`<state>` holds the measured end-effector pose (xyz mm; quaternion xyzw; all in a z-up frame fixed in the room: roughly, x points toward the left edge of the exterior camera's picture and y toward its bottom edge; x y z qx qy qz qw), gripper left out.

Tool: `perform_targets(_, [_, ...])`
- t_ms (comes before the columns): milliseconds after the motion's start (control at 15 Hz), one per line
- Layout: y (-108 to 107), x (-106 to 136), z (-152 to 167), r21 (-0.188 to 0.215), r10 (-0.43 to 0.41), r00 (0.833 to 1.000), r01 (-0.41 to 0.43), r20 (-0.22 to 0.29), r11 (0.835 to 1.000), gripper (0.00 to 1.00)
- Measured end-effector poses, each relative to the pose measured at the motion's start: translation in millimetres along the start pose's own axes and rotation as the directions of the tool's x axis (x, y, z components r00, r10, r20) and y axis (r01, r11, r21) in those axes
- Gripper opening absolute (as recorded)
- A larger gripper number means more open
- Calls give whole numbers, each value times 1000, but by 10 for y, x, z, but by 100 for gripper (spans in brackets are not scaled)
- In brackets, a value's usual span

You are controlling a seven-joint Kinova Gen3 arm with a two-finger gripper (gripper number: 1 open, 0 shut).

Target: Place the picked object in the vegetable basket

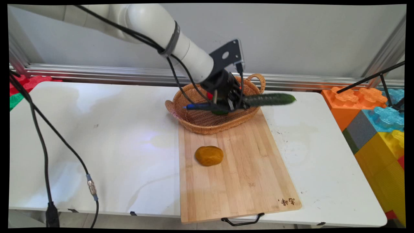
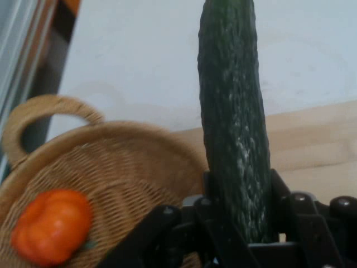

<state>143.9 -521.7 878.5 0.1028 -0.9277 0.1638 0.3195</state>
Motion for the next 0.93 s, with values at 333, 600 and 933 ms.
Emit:
perform_targets(333, [-319, -339, 351, 0, -28, 999, 28, 27, 1000, 0])
perform_targets(600, [-472, -523, 627, -2, -42, 999, 42, 30, 999, 100])
perform_targets(933, [-558, -531, 723, 5, -64, 998, 64, 12, 998, 100])
